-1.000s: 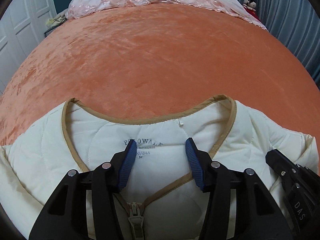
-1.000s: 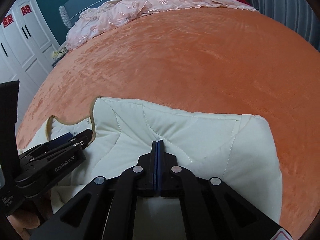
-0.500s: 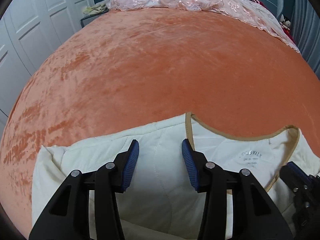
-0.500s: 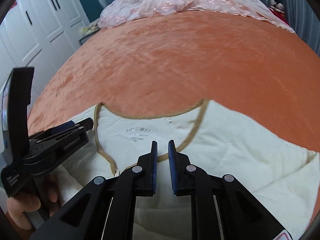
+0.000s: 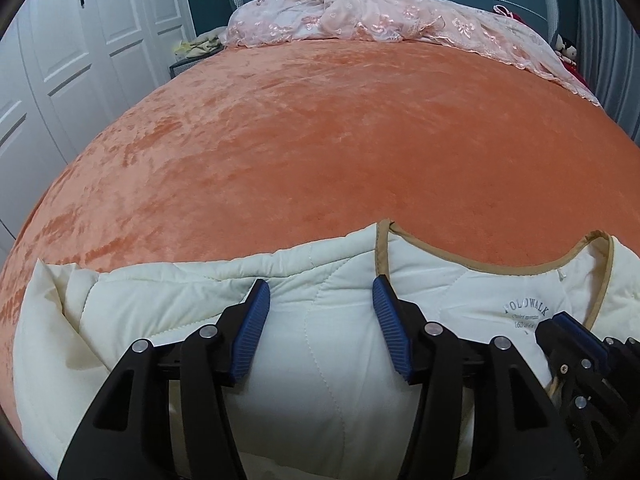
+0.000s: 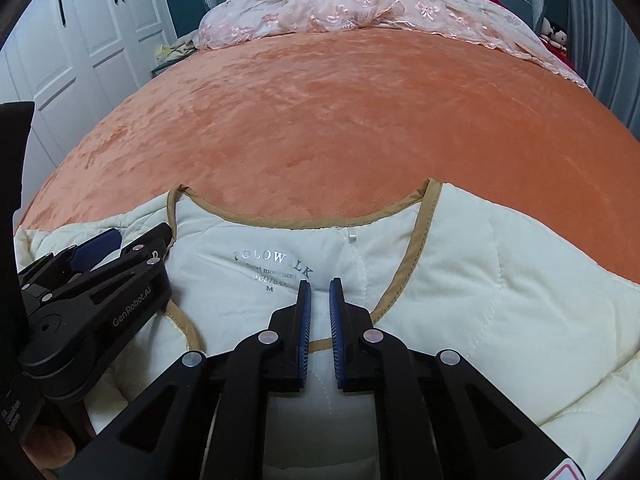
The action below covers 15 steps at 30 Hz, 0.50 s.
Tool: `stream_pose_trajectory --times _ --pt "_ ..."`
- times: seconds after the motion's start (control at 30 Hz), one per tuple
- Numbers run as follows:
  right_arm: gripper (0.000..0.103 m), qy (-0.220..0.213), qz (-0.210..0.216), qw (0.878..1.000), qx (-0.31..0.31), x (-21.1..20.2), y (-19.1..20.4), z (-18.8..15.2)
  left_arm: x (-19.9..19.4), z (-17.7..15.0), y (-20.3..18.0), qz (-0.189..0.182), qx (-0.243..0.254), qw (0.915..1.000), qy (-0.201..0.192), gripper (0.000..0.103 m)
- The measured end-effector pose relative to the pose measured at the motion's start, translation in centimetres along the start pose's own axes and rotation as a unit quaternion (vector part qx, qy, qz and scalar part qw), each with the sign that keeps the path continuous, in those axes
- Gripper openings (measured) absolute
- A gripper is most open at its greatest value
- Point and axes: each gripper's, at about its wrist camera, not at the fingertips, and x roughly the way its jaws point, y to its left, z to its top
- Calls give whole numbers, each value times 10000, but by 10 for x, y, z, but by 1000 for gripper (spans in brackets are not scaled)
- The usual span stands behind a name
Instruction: Fold large clothes
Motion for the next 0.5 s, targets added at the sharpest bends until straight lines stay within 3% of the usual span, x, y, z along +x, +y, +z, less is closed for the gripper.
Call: stream_pose_trajectory --times 0.3,0.5 --pt "8 -176 34 9998 76 3 -3 -2 0 -4 -3 107 -13 9997 -221 52" --pt "6 -182 9 9998 112 1 -2 0 0 -4 -5 171 30 9997 -172 53"
